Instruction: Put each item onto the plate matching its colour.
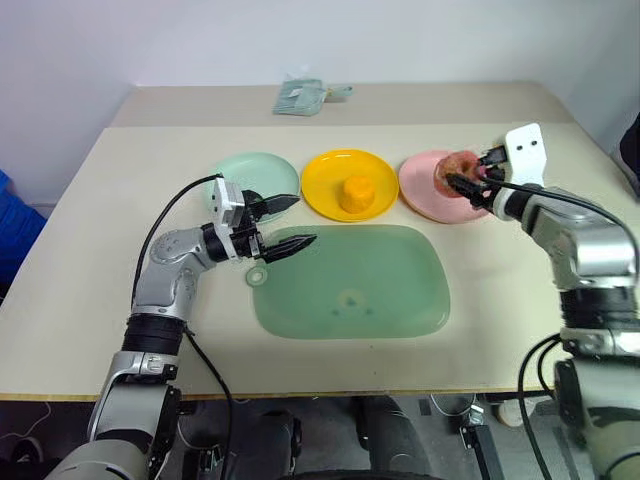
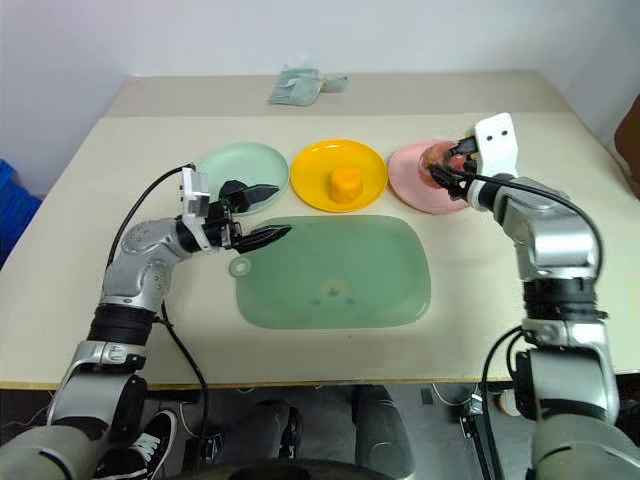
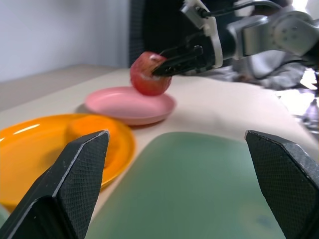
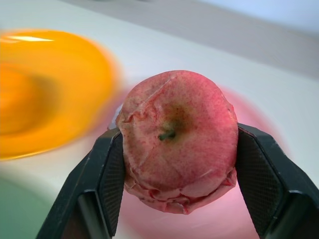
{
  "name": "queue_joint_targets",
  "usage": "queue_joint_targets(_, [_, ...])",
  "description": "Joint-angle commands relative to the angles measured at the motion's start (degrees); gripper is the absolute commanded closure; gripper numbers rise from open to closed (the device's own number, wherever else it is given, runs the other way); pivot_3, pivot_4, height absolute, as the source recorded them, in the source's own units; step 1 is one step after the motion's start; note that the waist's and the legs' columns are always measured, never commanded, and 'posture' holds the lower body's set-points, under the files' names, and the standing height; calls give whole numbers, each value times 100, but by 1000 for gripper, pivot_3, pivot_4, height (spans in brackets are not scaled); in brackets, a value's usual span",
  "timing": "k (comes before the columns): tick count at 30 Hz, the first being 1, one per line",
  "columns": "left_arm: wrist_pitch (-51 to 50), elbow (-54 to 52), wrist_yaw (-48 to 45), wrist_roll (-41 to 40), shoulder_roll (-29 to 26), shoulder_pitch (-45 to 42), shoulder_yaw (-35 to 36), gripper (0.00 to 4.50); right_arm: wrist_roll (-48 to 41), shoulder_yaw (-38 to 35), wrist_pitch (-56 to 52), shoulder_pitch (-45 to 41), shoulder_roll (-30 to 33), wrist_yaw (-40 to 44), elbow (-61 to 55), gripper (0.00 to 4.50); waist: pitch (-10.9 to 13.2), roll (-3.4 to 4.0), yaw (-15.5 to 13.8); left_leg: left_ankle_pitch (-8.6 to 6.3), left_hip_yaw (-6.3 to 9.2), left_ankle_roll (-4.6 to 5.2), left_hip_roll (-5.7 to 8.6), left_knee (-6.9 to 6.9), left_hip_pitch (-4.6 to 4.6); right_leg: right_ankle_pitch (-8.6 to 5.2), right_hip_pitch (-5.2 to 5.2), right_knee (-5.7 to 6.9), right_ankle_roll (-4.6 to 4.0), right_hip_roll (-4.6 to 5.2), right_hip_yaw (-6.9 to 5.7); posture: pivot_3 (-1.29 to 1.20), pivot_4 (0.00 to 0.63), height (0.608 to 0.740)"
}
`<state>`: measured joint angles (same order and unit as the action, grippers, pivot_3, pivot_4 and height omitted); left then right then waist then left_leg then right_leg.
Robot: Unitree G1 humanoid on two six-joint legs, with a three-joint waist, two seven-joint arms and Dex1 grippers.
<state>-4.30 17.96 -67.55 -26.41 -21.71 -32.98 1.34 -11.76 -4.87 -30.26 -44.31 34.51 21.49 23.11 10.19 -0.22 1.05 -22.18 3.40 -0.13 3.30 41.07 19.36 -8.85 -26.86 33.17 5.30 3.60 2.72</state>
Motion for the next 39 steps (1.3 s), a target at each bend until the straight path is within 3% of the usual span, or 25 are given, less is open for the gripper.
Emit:
queue_joint_targets(1, [165,-214,72,23,-32,23,106,0,166,-199,686,-423,-89,-166,873,945,0,0,-3,0,1,0,0,-5,1,0,-2,-1,0,0,0,0,150,740])
queue_joint_targets(3, [88,-305,134,-21,-42,70,123,0,290,-161,942,-537,-68,-173,1237,112,0,1,-23,0,3,0,-1,-6,4,0,-5,-1,0,0,-1,0,150,740])
queue_joint_targets(4, [101,-344,161,-23,-69,110,145,0,314,-193,1109,-628,-78,-226,1336,49,0,1,-22,0,3,0,0,-6,7,0,-7,-2,0,1,-1,0,150,740])
queue_joint_targets(7, [104,-422,194,-72,-158,219,220,0,198,-371,1574,-821,-68,-125,1361,49,1,2,0,-1,0,3,3,-5,8,0,-8,-3,0,4,2,0,150,740])
queue_joint_targets(10, [170,-436,178,-98,-223,278,278,0,-225,-367,1546,-613,-86,823,728,49,1,2,3,-1,2,2,-1,-5,6,0,-9,-1,0,-2,1,0,150,740])
queue_joint_targets(14, [240,-460,180,-33,-236,332,253,0,-630,23,1198,212,156,2295,-757,49,0,4,6,0,5,1,-6,-5,3,0,-7,4,0,-7,-2,0,150,740])
queue_joint_targets(23, [-82,-558,-475,-412,-456,606,285,0,-1813,-290,27,1850,972,3530,-3349,49,0,4,-38,-2,7,4,-1,4,4,0,-2,2,0,-1,-4,0,150,740])
queue_joint_targets(31, [-415,-29,-1211,-498,-743,484,291,0,-2285,-877,-455,3193,1498,3443,-4936,49,0,3,-41,-17,6,30,-3,4,-8,-1,4,0,1,-4,-3,0,150,740])
queue_joint_targets(39, [-417,-29,-1082,-458,-452,224,233,0,-2069,-743,-326,2913,1551,3291,-4764,49,0,3,-47,-16,6,29,-2,8,-8,0,6,0,1,-2,-4,0,150,740])
